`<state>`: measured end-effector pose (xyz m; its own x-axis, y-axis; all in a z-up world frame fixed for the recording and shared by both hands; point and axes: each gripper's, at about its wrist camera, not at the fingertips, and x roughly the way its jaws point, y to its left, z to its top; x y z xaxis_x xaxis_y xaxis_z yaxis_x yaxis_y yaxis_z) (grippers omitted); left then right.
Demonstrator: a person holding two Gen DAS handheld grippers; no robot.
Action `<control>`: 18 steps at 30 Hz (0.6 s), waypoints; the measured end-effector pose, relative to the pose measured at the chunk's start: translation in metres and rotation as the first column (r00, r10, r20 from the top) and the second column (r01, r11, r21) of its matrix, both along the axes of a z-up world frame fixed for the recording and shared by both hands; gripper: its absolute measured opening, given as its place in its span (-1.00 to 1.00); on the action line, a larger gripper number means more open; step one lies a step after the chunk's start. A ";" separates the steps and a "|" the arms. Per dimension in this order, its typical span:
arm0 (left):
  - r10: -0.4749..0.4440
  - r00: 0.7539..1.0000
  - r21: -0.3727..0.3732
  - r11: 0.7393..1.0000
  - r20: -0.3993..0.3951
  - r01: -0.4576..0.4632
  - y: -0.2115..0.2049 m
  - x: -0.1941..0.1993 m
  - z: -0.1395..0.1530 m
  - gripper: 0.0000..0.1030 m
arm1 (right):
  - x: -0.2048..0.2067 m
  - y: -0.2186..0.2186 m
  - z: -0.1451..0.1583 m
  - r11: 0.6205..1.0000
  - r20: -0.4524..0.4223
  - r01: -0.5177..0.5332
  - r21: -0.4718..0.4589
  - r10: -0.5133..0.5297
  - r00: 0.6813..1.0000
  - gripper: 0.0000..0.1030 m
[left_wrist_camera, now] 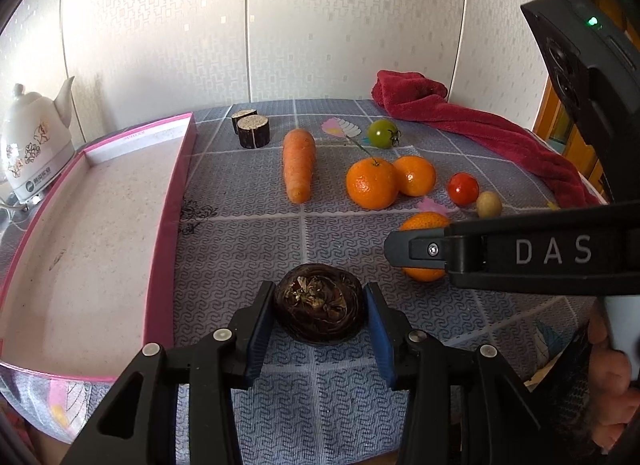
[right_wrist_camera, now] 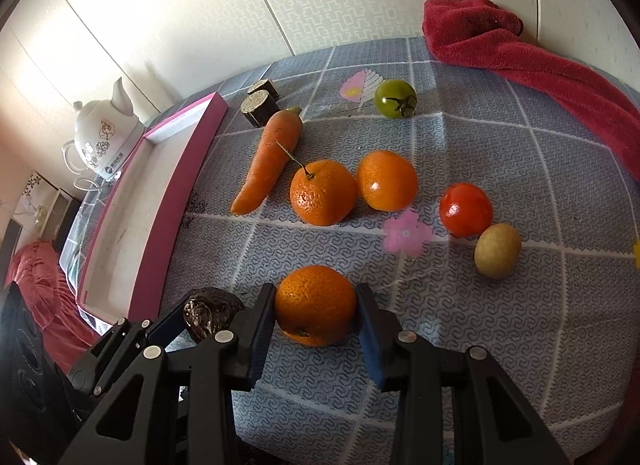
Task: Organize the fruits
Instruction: 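Grasp the dark brown fruit with the left tool while the right grasps an orange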
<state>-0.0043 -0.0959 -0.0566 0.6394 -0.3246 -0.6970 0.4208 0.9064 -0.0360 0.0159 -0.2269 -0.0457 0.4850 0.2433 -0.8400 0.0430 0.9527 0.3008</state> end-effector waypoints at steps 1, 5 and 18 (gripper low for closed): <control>0.001 1.000 0.002 1.000 0.003 -0.001 0.000 0.000 0.000 -0.13 | 0.000 0.000 -0.001 1.000 0.003 -0.001 -0.002 0.001 1.000 -0.24; 0.004 1.000 -0.010 1.000 -0.004 -0.004 0.001 0.001 0.000 -0.12 | 0.000 0.000 -0.001 1.000 0.008 -0.002 -0.007 0.002 1.000 -0.24; 0.035 0.999 -0.056 0.998 0.021 -0.034 0.013 -0.007 0.018 -0.16 | -0.001 0.000 0.000 1.000 0.021 0.002 -0.006 -0.002 1.000 -0.25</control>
<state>-0.0108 -0.0828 -0.0390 0.6659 -0.3401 -0.6640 0.3907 0.9172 -0.0780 0.0146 -0.2268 -0.0454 0.5026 0.2371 -0.8313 0.0389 0.9545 0.2957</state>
